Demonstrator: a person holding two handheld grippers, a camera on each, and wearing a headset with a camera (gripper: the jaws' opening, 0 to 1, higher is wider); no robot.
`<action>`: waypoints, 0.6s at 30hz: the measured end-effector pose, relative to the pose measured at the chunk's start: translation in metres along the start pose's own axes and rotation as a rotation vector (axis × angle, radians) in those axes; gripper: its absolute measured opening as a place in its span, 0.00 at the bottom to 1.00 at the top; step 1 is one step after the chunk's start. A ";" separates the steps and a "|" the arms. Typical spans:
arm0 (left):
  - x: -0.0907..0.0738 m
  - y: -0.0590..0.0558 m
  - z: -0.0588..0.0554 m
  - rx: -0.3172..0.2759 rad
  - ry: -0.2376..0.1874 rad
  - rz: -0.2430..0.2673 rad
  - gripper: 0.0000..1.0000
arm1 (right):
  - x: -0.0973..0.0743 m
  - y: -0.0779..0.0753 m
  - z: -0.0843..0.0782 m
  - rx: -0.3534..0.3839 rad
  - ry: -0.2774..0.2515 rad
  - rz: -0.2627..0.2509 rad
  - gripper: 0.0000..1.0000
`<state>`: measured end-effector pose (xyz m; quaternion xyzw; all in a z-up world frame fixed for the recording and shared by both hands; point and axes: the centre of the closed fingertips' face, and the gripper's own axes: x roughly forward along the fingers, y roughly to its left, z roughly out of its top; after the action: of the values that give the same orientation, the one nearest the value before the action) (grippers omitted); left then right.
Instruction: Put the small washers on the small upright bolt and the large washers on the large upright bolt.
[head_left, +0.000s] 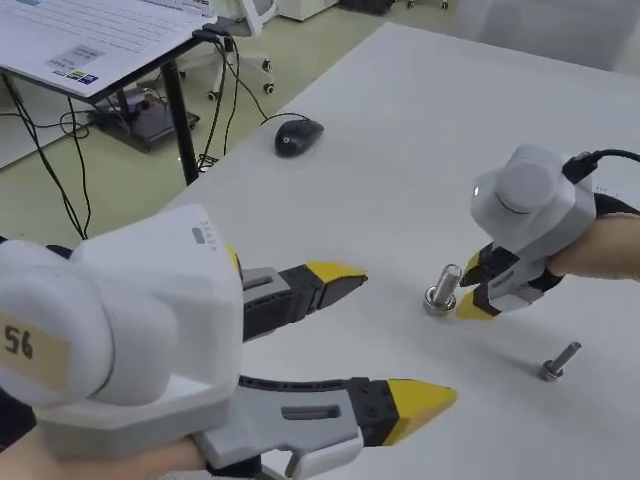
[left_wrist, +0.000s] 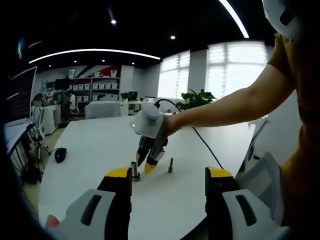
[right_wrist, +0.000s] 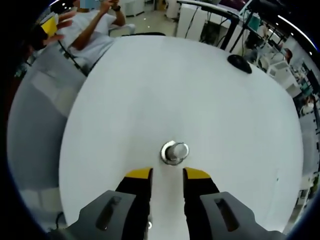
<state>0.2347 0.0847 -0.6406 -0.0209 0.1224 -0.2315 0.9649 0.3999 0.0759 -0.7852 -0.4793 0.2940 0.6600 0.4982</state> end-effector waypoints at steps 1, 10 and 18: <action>0.001 -0.002 0.002 0.002 -0.005 -0.008 0.58 | -0.003 0.002 -0.002 0.006 -0.004 -0.009 0.25; 0.004 -0.010 -0.001 0.024 0.018 -0.053 0.58 | -0.035 0.027 0.001 0.067 -0.119 -0.077 0.25; 0.006 -0.017 0.002 0.029 0.020 -0.093 0.58 | -0.076 0.050 0.008 0.122 -0.335 -0.206 0.26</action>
<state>0.2332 0.0664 -0.6381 -0.0101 0.1276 -0.2782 0.9520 0.3534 0.0378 -0.7162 -0.3591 0.1959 0.6572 0.6331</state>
